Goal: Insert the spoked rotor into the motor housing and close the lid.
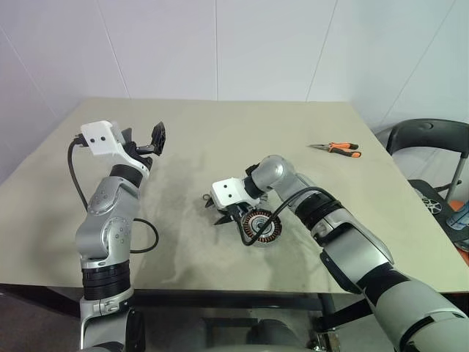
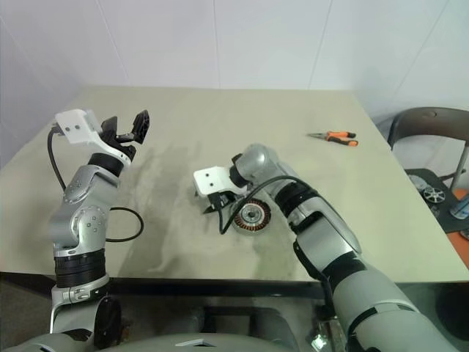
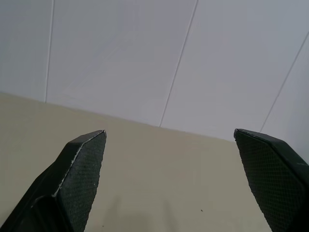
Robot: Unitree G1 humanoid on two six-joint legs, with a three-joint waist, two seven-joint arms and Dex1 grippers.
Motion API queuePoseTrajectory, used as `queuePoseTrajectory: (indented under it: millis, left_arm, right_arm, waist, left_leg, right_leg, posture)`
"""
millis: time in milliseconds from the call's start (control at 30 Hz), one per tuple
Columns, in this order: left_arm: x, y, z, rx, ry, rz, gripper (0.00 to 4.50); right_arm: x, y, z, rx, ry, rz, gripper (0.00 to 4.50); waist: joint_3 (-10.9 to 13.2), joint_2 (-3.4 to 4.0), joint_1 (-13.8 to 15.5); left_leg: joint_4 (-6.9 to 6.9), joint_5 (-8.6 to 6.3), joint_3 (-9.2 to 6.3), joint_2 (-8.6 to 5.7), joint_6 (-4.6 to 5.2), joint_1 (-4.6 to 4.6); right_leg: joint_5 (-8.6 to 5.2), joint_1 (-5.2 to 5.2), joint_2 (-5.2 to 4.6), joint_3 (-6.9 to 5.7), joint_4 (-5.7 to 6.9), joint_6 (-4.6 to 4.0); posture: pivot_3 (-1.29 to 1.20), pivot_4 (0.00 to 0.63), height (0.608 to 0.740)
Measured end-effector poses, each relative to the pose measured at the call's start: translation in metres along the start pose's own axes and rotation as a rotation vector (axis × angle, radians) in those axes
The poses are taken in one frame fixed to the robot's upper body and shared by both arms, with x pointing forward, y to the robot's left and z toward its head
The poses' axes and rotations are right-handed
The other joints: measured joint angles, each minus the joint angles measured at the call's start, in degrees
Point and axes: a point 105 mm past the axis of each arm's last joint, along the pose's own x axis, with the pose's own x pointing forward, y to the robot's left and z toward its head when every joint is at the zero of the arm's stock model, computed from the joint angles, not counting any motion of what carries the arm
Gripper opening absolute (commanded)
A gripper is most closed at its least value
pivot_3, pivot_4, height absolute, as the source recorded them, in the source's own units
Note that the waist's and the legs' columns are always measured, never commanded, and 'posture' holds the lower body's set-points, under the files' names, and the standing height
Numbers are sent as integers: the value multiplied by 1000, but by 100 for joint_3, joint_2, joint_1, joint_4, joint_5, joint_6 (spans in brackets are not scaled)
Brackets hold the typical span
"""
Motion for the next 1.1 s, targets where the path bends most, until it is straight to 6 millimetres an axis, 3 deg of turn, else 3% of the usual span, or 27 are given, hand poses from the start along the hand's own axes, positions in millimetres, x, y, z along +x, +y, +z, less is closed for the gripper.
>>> queuePoseTrajectory:
  millis: [167,400,667,1100]
  left_arm:
    - [-2,2,-3,0,10,7,4500]
    - [-2,1,-5,-8,11,9,4500]
    - [-2,2,-5,-10,11,19,4500]
    - [-5,3,-7,-4,13,31,4500]
  right_arm:
    - [-11,2,-12,-46,69,21,2633]
    - [-48,-16,-6,-118,148,57,2633]
    - [-43,-4,-30,-69,216,98,2633]
    - [-31,-4,-36,-53,233,77,2633]
  waist:
    - [1,1,0]
    - [1,1,-5]
    - [1,1,-6]
    - [0,2,0]
  left_leg:
    - [0,0,0,0,0,0]
    - [0,0,0,0,-1,3]
    - [0,1,0,0,-1,2]
    - [0,1,0,0,-1,11]
  right_leg:
    - [0,-1,0,0,0,0]
    - [0,2,0,0,0,0]
    - [0,2,0,0,1,-1]
    - [0,12,0,0,1,-1]
  posture:
    - [0,0,740]
    - [0,0,740]
    - [0,0,740]
    - [0,0,740]
